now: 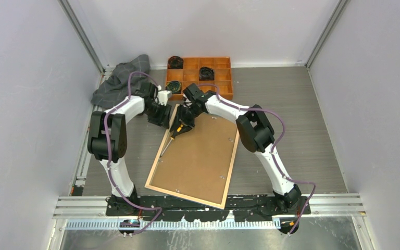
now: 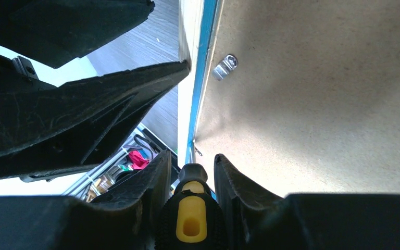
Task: Take the photo out of the frame
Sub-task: Release the photo frame item from the photo frame.
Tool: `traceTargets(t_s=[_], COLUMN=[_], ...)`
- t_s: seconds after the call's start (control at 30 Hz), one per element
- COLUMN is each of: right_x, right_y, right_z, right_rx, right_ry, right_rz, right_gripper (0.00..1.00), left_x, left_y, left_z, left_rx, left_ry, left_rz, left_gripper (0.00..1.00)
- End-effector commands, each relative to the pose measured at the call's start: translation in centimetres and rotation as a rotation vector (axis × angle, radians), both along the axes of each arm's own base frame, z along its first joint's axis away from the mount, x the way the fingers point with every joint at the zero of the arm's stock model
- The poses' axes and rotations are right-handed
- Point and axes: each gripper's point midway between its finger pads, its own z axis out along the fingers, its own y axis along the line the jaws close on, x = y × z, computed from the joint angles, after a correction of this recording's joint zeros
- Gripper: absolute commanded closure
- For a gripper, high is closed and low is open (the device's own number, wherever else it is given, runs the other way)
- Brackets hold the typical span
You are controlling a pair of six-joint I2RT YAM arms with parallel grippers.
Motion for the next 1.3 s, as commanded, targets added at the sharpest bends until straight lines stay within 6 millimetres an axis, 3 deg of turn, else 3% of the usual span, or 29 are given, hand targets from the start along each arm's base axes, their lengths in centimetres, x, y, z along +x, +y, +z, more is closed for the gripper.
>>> traceTargets(t_s=[0.0,0.27,0.47,0.7,0.8,1.03,1.27], right_x=[0.2,0.1,0.4,0.5,0.3,-1.3,-3.2], right_y=[0.7,0.6,0.6,0.7,0.4,0.7,2.0], right_z=[2.5,2.4,2.3,2.0,1.8,1.9,1.3], right_rx=[0.062,0.061,0.049,0.037,0.030,0.030,0.039], right_ry=[-0.021,-0.020,-0.028,-0.025,-0.021,0.000,0.027], right_rz=[0.016,0.019,0.010,0.010,0.014,0.051,0.101], right_gripper=[0.99,0.99,0.99,0.99,0.99,0.99,0.99], left_x=[-2.1,-1.8,-2.1,-2.9,-3.0,-2.9,-2.8], left_y=[-1.8,-1.6,0.0,-0.4,-0.6,-1.0,-1.1], left_z=[-2.2,-2.3,-3.8,-4.4,-4.7,-4.8,-4.7], left_rx=[-0.065,-0.055,0.071,0.117,0.114,0.112,0.115], left_ry=[0.095,0.074,0.093,0.112,0.125,0.150,0.171], left_rz=[-0.058,-0.043,-0.028,-0.057,-0.056,-0.043,-0.018], left_gripper=[0.51,0.52,0.67,0.70,0.78,0.99,1.00])
